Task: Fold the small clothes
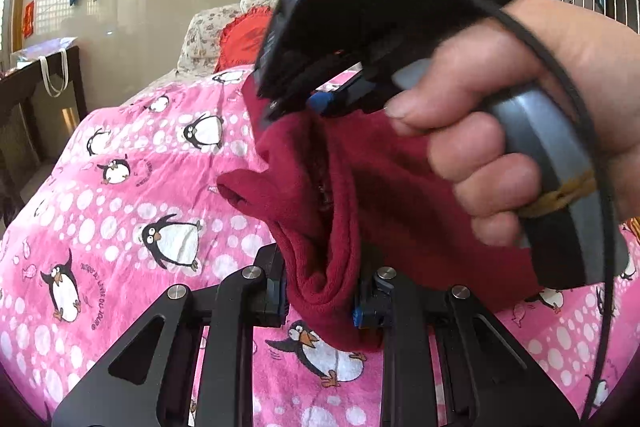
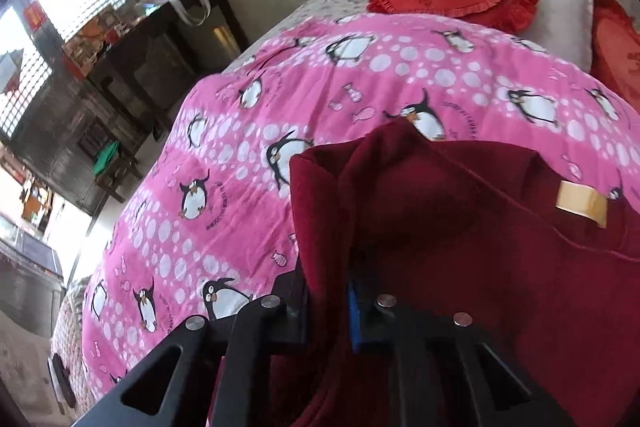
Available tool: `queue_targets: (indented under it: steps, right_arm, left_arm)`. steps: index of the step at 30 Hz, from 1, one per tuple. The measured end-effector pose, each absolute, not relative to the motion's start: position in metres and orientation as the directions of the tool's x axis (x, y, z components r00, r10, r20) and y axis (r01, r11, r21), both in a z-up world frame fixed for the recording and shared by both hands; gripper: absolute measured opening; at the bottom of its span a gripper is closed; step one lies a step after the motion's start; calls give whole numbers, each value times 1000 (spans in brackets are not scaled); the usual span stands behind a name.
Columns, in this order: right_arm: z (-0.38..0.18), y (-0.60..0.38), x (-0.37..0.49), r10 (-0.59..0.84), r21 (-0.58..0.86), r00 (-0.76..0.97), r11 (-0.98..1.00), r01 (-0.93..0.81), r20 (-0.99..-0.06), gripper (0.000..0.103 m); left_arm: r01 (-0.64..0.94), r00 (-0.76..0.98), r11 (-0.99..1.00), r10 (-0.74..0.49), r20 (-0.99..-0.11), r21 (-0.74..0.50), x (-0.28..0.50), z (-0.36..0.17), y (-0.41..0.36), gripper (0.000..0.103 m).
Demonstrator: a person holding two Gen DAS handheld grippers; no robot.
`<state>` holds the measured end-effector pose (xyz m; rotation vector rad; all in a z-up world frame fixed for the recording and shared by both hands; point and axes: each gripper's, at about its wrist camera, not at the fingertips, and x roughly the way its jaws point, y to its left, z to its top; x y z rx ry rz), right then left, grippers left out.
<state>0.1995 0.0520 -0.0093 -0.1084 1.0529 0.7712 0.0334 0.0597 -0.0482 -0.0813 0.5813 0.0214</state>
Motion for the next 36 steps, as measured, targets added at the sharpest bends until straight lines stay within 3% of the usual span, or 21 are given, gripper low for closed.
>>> queue_targets:
  steps: [9,23,36]
  right_arm:
    - [15,3,203,572,325,294,739,-590,-766,13]
    - [38,-156,215,571,365,401,797,-482,-717,13]
    - [29,-239,215,503,273,437,829,-488,-746,12]
  left_arm:
    - [1,839,997,-43,-543,-78,41,-27,41,21]
    - [238,836,971,-193,-514,22,54,0,-87,21]
    - [342,779,940,-271,-565,21,73,-8,-149,21]
